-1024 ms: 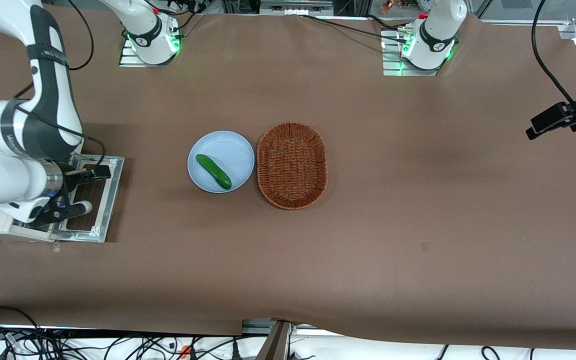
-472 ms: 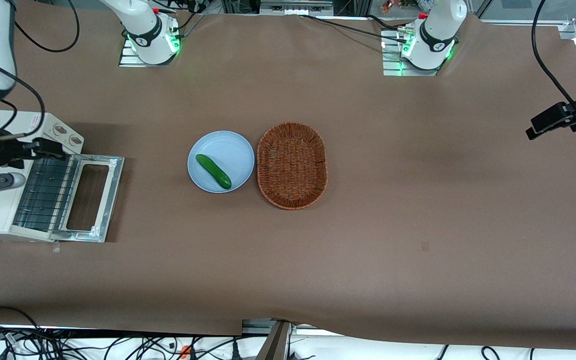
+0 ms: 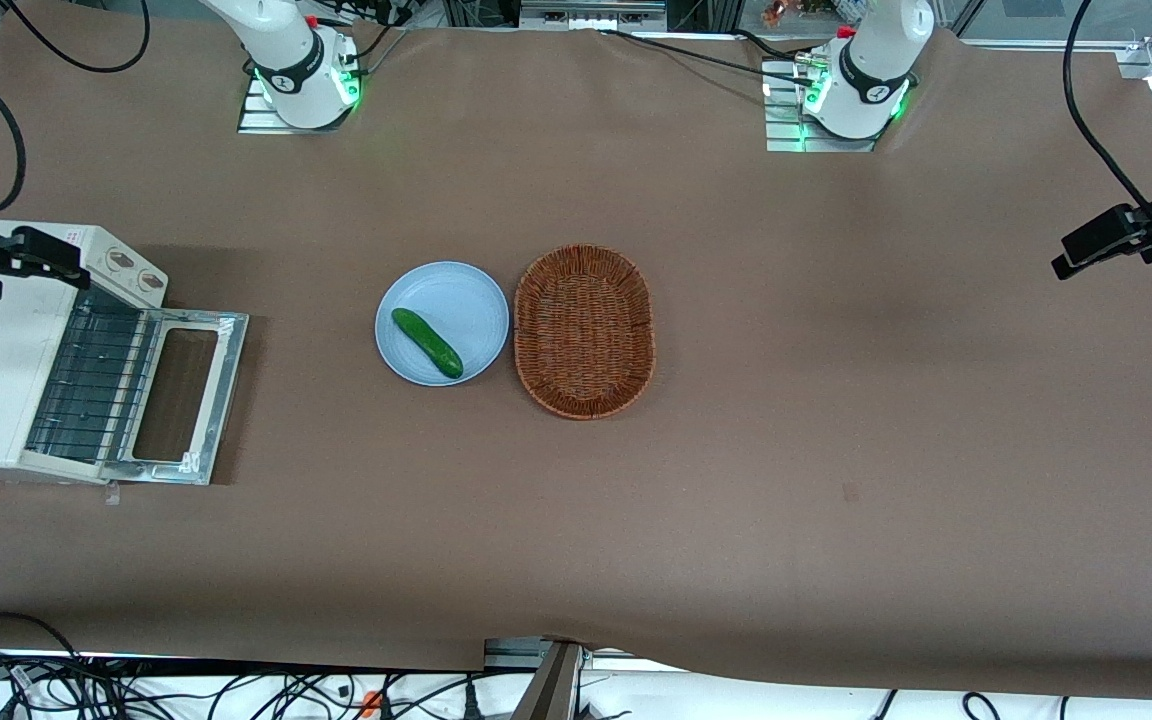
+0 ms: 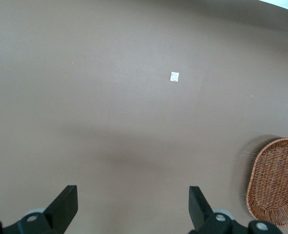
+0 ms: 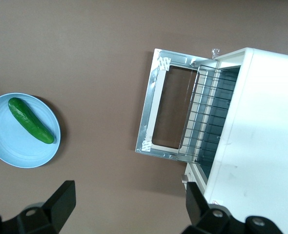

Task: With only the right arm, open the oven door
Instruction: 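Release the door and lift the right gripper away from the oven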

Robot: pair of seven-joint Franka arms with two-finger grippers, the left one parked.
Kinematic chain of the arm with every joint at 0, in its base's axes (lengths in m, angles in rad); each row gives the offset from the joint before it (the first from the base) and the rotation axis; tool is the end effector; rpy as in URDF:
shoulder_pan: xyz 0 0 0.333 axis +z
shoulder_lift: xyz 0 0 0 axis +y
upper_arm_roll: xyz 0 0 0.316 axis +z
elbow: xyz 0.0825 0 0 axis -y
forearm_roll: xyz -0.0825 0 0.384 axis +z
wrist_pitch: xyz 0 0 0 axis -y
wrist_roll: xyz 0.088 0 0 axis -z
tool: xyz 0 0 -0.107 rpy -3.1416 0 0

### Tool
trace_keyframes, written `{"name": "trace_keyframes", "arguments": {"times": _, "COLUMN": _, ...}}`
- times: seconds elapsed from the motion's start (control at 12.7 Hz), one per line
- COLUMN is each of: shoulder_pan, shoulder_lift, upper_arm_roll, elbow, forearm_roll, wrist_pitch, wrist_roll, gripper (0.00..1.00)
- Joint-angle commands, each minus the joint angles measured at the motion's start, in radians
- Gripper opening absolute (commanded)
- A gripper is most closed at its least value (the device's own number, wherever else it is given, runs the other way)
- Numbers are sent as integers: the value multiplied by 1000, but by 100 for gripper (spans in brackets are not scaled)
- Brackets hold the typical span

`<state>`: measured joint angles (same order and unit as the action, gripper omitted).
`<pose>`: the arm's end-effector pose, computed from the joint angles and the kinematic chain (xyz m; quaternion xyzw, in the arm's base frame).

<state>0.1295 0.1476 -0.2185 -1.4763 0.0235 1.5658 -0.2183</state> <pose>0.5954 -0.0411 0.5854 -0.9975 -0.0650 0.0276 0.0000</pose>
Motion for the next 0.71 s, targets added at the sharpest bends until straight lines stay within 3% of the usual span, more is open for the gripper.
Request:
{"name": "trace_keyframes", "arguments": {"times": 0.0, "shoulder_pan": -1, "shoulder_lift": -25, "upper_arm_roll": 4, "elbow": 11, "forearm_roll": 9, "wrist_pitch": -16, "wrist_roll": 5, "gripper": 100}}
{"name": "trace_keyframes", "arguments": {"times": 0.63, "shoulder_pan": -1, "shoulder_lift": -28, "upper_arm_roll": 1, "elbow": 24, "forearm_roll": 6, "wrist_pitch": -29, "wrist_roll": 7, "gripper": 100}}
